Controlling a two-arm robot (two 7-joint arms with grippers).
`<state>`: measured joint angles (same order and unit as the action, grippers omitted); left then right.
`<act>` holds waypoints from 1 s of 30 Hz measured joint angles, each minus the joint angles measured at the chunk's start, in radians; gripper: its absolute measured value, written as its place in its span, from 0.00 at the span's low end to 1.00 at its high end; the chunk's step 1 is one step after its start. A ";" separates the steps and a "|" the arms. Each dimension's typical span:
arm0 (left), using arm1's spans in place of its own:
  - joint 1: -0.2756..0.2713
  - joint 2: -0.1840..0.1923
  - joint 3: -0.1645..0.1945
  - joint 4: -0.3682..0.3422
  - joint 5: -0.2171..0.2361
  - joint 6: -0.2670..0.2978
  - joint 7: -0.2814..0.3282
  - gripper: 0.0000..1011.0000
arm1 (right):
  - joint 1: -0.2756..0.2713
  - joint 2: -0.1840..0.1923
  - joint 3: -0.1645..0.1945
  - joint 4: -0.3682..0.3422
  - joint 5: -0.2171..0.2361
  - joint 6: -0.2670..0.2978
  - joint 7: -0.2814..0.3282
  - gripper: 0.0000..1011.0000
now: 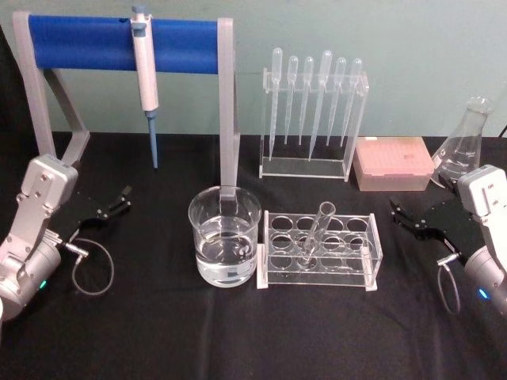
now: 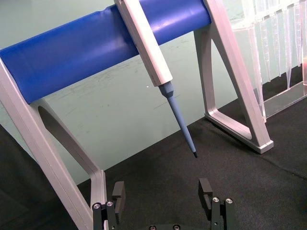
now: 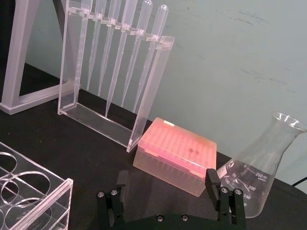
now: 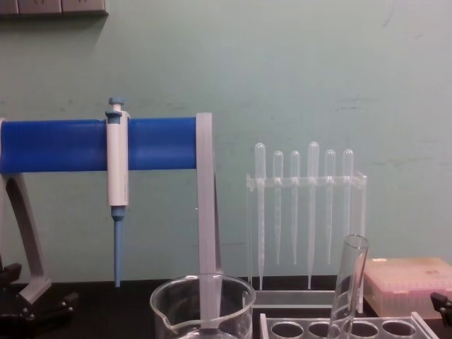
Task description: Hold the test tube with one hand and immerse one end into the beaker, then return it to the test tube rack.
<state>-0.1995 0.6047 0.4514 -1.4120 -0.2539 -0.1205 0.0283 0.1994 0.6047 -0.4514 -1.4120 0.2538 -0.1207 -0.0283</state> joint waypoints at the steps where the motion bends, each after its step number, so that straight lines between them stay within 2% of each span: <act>1: 0.000 0.000 0.000 0.000 0.000 0.000 0.000 0.99 | 0.000 0.000 0.000 0.000 0.000 0.000 0.000 0.99; 30: 0.000 0.000 0.000 0.000 0.000 0.000 0.000 0.99 | 0.000 0.000 0.000 0.000 0.000 0.000 0.000 0.99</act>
<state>-0.1995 0.6047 0.4514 -1.4120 -0.2539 -0.1205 0.0283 0.1996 0.6047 -0.4514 -1.4120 0.2539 -0.1206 -0.0283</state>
